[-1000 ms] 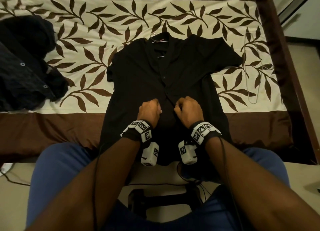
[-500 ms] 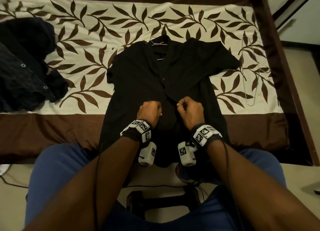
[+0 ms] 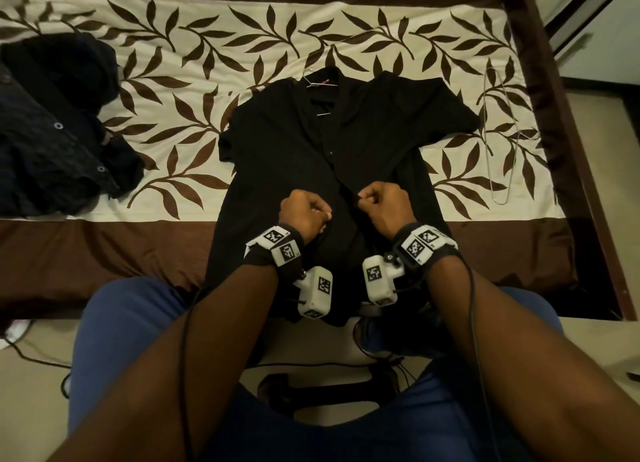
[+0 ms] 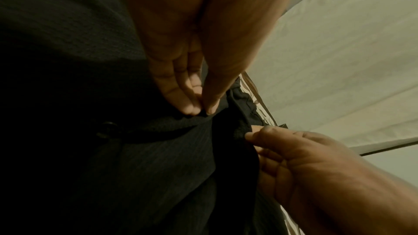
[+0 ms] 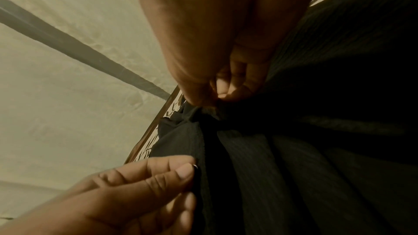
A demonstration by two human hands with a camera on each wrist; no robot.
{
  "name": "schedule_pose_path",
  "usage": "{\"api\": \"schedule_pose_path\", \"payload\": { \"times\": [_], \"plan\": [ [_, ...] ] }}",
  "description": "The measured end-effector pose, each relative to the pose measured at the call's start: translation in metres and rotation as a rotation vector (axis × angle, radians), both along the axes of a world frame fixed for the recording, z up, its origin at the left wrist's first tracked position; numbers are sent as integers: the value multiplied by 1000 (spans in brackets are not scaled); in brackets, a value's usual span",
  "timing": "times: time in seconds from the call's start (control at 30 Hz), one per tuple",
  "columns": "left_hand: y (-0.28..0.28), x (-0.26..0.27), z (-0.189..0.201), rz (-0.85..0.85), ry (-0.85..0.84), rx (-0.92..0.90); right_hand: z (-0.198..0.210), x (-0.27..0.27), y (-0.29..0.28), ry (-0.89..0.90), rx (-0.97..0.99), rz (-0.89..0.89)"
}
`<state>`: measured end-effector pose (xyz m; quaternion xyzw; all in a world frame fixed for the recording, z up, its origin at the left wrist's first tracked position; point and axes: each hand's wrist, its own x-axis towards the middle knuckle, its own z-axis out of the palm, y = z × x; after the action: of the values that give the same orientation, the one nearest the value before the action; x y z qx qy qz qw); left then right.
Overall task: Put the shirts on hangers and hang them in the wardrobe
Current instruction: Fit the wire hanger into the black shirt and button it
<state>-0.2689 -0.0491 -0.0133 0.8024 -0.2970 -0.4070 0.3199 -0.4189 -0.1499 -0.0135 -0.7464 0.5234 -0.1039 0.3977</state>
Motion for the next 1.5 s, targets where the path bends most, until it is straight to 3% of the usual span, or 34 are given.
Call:
{"api": "schedule_pose_path", "payload": {
  "times": [0.17, 0.3, 0.57, 0.67, 0.9, 1.1, 1.27, 1.5],
  "plan": [
    [2, -1, 3, -1, 23, -16, -8, -3, -5, -103, 139, -44],
    [4, 0, 1, 10, 32, -28, -11, -5, -4, -132, 128, -39],
    [8, 0, -3, -10, 41, -38, -7, -5, -1, 194, -145, 226],
    [9, 1, -4, -19, 45, -42, -5, -5, -1, 224, -178, 212],
    [10, 0, -7, -8, 55, -50, -17, -7, -2, -25, 25, 19],
    [10, 0, -5, -3, 73, -54, -18, -18, -2, -82, 168, 39],
    [11, 1, -5, -7, 109, -41, -19, -24, 2, 53, -7, 48],
    [12, 1, -5, 5, 129, -41, -16, -31, 11, 82, -94, 40]
  ]
}}
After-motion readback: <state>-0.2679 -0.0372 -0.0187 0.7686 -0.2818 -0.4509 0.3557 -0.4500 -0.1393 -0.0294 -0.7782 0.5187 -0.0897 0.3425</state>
